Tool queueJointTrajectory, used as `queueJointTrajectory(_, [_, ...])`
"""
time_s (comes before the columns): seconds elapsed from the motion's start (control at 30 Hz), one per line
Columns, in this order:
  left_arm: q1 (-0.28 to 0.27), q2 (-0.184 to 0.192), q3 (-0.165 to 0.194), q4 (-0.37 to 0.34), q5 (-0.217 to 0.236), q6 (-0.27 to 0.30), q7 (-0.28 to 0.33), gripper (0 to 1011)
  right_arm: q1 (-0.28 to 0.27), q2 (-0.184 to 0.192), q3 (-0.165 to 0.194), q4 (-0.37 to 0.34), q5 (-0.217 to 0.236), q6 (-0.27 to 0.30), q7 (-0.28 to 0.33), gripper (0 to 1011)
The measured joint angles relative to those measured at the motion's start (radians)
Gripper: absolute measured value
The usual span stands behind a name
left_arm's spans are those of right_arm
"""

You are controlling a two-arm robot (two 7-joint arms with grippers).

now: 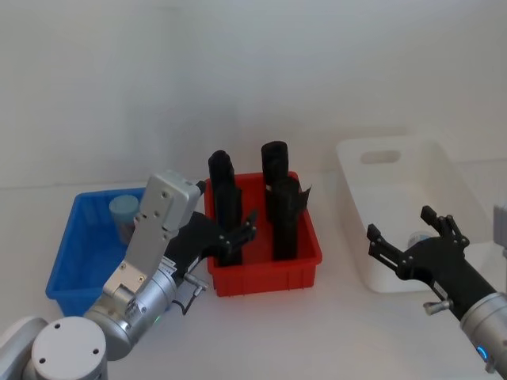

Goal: Pick the cotton swabs from the blue box and place them into the white box.

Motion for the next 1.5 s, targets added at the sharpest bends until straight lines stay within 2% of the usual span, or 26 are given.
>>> queueJointTrajectory(0.2, [0.026,0.002,0.008,-0.009,0.002,-0.035,0.062,1003,0.0,0.0,0.0,0.0,0.0,0.0,0.0,1002])
queueJointTrajectory(0.33, [0.035,0.002,0.01,-0.011,0.003,-0.046,0.081,1002,0.0,0.0,0.001,0.0,0.0,0.0,0.0,1002])
queueJointTrajectory(0.6, [0.037,0.003,0.011,-0.012,0.003,-0.05,0.088,1003,0.002,-0.001,0.001,0.002,0.0,0.0,0.002,1002])
queueJointTrajectory(0.87, [0.037,0.003,0.01,-0.012,0.003,-0.05,0.088,1003,0.027,-0.008,0.004,0.036,0.001,0.0,0.035,1002])
queueJointTrajectory(1.27, [0.036,0.002,0.01,-0.011,0.002,-0.05,0.088,1003,0.13,-0.046,-0.004,0.169,-0.024,-0.013,0.148,1002])
queueJointTrajectory(1.5, [0.037,0.002,0.01,-0.011,0.002,-0.049,0.088,1003,0.24,-0.092,-0.018,0.312,-0.059,-0.036,0.239,1002])
